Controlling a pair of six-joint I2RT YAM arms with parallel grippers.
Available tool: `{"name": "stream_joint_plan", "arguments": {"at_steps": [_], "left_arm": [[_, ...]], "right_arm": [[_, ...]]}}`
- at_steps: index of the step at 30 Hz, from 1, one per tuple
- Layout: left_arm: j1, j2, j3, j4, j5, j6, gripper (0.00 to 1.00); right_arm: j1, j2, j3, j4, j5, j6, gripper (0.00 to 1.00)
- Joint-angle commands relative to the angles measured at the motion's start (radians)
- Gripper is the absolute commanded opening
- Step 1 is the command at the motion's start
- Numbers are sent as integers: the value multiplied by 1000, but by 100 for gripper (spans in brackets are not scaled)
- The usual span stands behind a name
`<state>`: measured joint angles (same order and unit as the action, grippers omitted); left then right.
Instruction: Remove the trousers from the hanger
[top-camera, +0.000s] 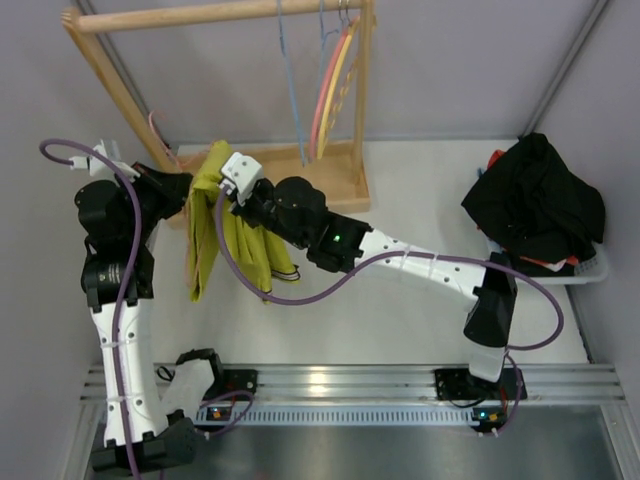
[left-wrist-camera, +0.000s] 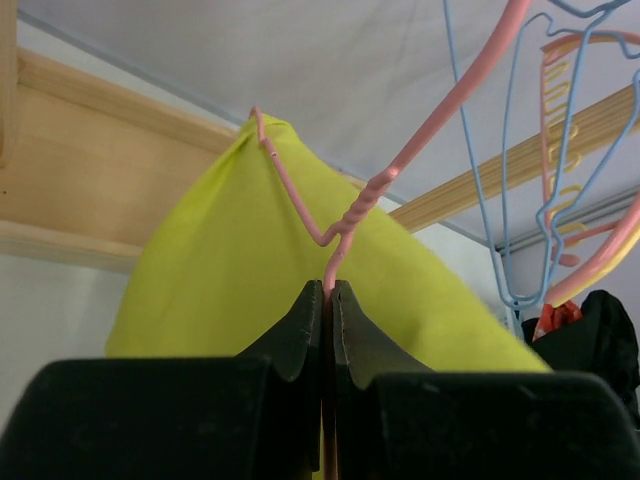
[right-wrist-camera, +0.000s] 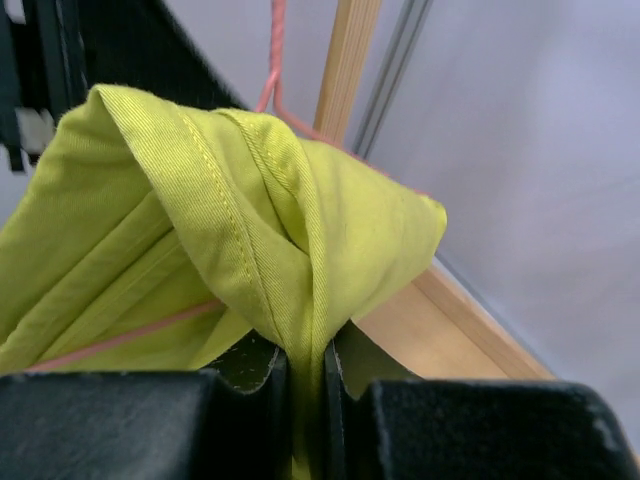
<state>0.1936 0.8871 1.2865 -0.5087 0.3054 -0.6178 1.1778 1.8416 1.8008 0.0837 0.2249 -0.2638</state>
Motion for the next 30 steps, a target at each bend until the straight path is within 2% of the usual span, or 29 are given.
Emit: {"name": "stream_joint_plan", "arguments": {"at_steps": [1, 16, 25, 30], "left_arm": [[-2, -19, -41, 35, -14, 26, 0], [-2, -109, -176, 18, 8, 82, 0], [-2, -152, -204, 18, 84, 99, 0], [-3, -155, -190, 18, 130, 168, 0]], "right_arm": [[-12, -169, 123, 214, 14, 11, 0], [-13, -327, 109, 212, 27, -35, 0], [-12, -573, -116, 162, 27, -55, 0], [-27, -726, -236, 68, -15, -57, 0]]}}
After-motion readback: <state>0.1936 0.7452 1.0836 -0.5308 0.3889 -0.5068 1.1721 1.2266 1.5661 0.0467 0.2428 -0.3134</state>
